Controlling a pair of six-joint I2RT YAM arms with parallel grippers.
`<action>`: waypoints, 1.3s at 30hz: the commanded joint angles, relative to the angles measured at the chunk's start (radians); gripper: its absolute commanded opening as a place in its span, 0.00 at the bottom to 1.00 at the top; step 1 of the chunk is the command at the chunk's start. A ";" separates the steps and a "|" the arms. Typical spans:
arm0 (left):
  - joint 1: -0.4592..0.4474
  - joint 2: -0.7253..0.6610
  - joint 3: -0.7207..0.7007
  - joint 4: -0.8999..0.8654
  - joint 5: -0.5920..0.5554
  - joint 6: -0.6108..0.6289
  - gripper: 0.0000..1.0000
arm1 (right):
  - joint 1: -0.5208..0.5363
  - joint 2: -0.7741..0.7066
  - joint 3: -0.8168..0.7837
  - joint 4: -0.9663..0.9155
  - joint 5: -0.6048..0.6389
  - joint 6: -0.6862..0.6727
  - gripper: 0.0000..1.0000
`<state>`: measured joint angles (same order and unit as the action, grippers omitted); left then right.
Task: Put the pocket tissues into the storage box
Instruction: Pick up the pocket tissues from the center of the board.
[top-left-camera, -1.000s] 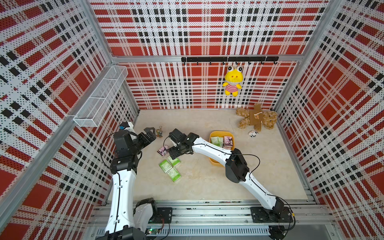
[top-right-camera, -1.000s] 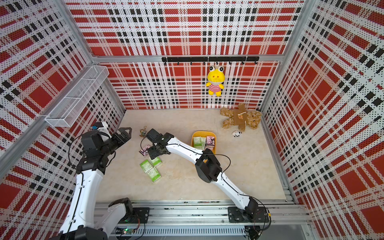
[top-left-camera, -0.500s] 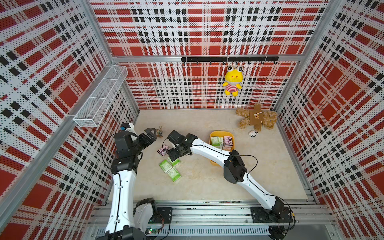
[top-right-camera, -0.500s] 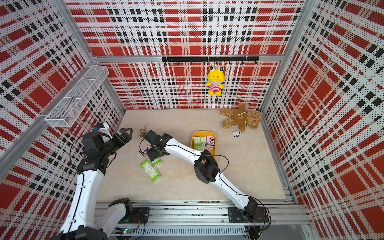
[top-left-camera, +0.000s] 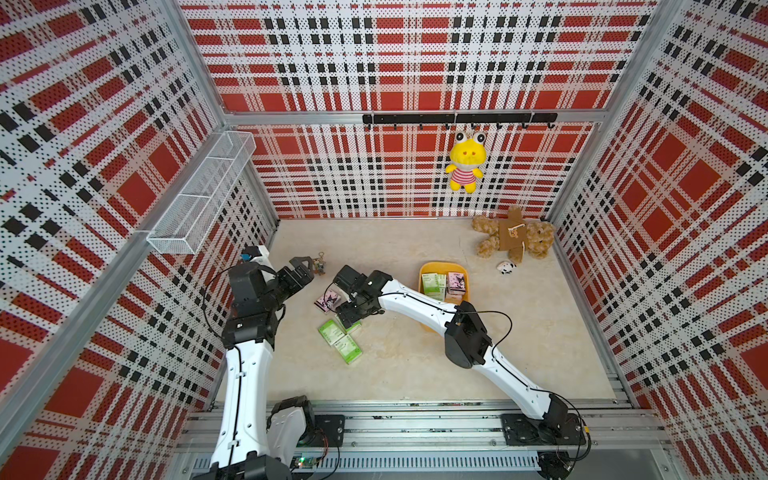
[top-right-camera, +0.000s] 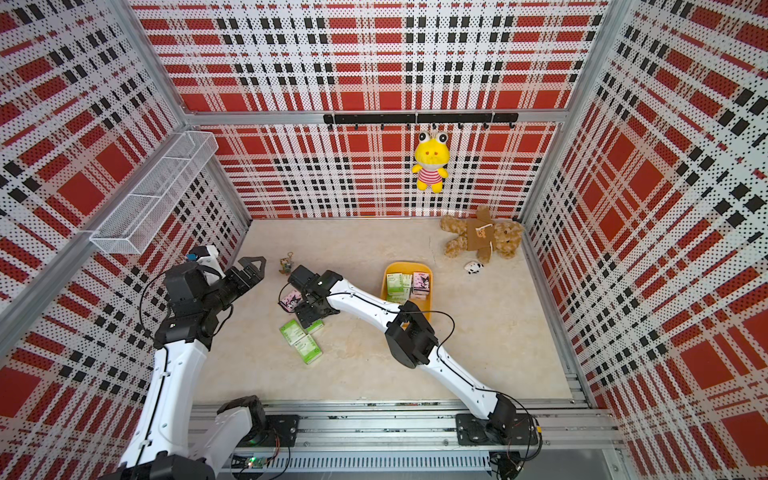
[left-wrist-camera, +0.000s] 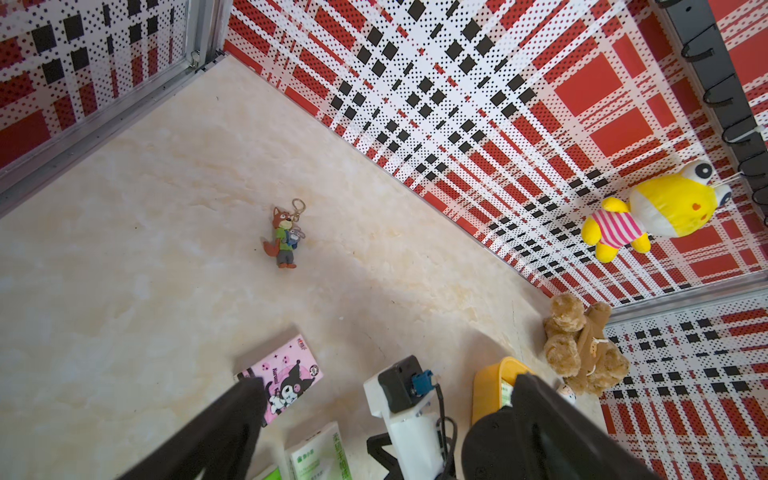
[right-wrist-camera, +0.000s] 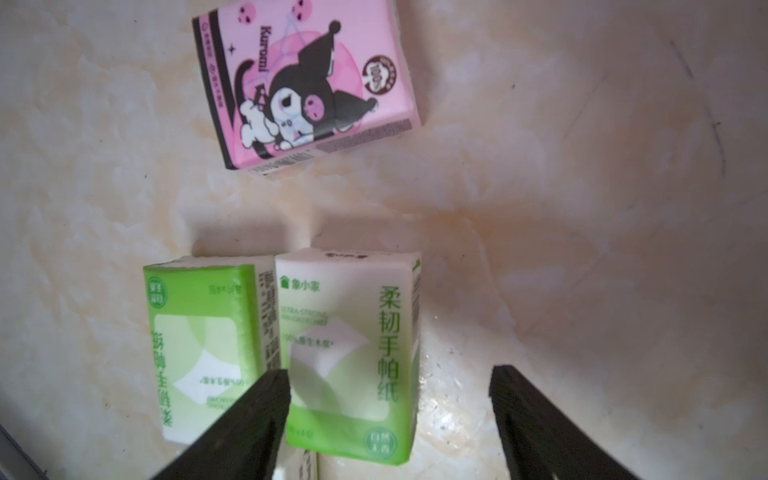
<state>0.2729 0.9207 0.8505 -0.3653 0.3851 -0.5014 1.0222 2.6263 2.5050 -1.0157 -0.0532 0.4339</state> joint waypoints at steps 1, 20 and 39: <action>-0.005 -0.019 -0.017 0.024 0.007 0.006 1.00 | 0.015 0.026 0.017 -0.020 -0.007 -0.020 0.84; -0.005 -0.036 -0.019 0.010 0.006 0.016 1.00 | 0.020 0.063 0.055 -0.067 0.021 -0.011 0.83; -0.005 -0.045 -0.024 0.001 0.008 0.020 1.00 | 0.006 0.008 -0.023 -0.035 0.067 0.020 0.54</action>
<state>0.2726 0.8932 0.8360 -0.3649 0.3862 -0.4969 1.0313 2.6610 2.5072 -1.0481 0.0002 0.4492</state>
